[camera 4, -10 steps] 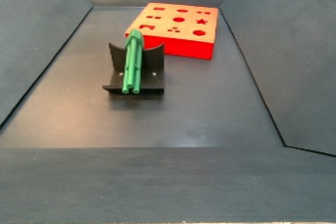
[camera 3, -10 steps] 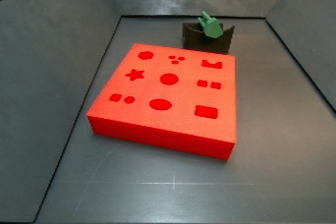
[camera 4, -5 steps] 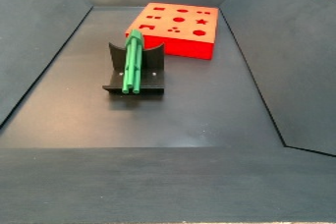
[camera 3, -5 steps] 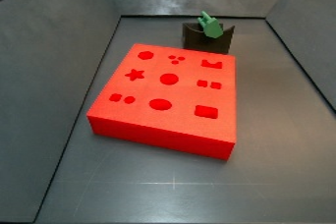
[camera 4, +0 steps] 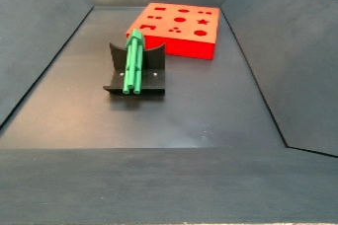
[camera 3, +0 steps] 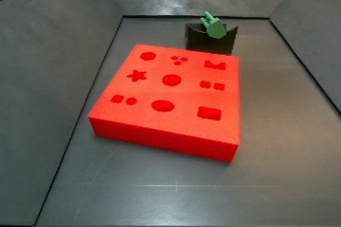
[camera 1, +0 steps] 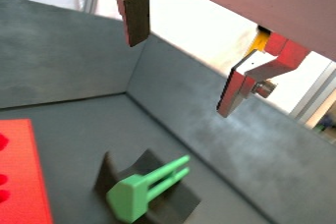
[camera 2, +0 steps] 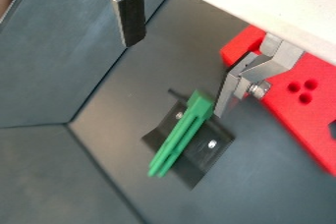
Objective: Pick up the 3 prong object. Move up. Place the 3 prong object on the fixture. Regrasp the 3 prong object. Move to above the board. Insert the 3 prong object.
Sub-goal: Regrasp the 3 prong object.
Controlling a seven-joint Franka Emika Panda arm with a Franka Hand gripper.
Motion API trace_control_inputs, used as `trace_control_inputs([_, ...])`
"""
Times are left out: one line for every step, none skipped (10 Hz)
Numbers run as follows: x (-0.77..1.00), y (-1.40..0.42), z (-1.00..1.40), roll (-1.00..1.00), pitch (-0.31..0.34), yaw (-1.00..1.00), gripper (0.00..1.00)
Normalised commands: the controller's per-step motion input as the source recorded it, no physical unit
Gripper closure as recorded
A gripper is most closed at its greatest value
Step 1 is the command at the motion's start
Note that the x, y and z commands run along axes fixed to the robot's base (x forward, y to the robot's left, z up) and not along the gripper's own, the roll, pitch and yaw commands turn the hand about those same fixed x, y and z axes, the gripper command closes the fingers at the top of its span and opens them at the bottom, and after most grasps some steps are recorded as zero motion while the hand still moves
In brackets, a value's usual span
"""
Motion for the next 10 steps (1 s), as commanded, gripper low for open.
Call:
trace_control_inputs([0.11,-0.05,-0.01,1.0,0.208,0.12,0.0])
trace_control_inputs([0.11,-0.05,-0.01,1.0,0.237,0.16,0.0])
trace_control_inputs([0.11,-0.05,-0.01,0.87,0.236,0.2,0.0])
trace_control_inputs([0.12,-0.06,-0.01,0.62,0.202,0.23,0.0])
trace_control_inputs([0.12,-0.06,-0.01,0.44,0.171,0.24,0.0])
trace_control_inputs([0.11,-0.04,0.0,0.26,0.123,0.25,0.0])
trace_control_inputs([0.1,-0.04,0.0,0.2,0.082,0.25,0.0])
trace_control_inputs([0.09,-0.05,-0.01,0.17,0.036,0.24,0.0])
trace_control_inputs([0.09,-0.05,-0.01,0.16,0.019,0.22,0.0])
trace_control_inputs([0.03,0.04,-1.0,0.2,-0.005,0.23,0.0])
